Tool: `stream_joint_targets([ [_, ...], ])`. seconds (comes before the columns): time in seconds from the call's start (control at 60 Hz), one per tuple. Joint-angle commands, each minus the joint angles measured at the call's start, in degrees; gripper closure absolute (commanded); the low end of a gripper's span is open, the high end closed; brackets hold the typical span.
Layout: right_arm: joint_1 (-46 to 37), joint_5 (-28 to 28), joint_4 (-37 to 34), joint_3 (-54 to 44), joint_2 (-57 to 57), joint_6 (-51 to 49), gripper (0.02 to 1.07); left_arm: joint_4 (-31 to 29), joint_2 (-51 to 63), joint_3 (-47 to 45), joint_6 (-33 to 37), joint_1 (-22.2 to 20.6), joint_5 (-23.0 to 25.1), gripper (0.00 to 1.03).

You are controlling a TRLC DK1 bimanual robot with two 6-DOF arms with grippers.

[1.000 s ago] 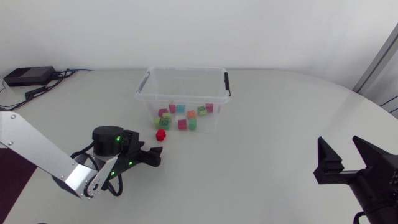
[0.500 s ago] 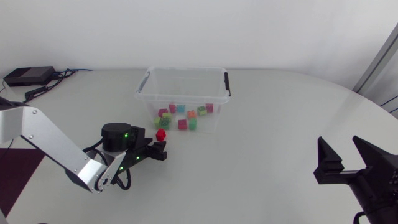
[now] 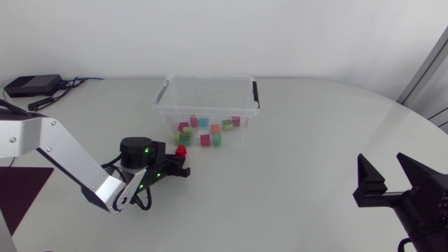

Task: Pick up the duplo bricks and place them in the container

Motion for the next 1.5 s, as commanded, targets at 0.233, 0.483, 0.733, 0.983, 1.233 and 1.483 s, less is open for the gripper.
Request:
stream_joint_targets([
  [0.233, -0.27, -0.21, 0.6, -1.17, -0.3, -0.84, 0.06, 0.83, 0.2, -1.25, -0.42, -0.36, -1.36, 0.74],
  [0.483, -0.27, -0.21, 0.6, -1.17, -0.3, -0.84, 0.06, 0.92, -7.97, -7.58, -0.25, -0.28, -1.36, 0.74],
  [0.733, -0.27, -0.21, 0.6, -1.17, -0.3, -0.84, 0.06, -1.63, -6.92, -5.12, -0.34, -0.8, -4.79, 0.27],
  [0.983, -0.27, -0.21, 0.6, -1.17, -0.3, -0.84, 0.06, -3.13, -1.38, -0.29, -3.85, -2.65, -5.93, 0.05],
  [1.233, -0.27, -0.21, 0.6, -1.17, -0.3, -0.84, 0.06, -4.18, 1.43, 4.72, -3.94, -3.18, -6.11, 0.11],
  [1.483, -0.27, -0.21, 0.6, -1.17, -0.3, -0.84, 0.06, -4.18, 4.51, 6.04, -4.91, -5.37, -12.18, 0.63],
])
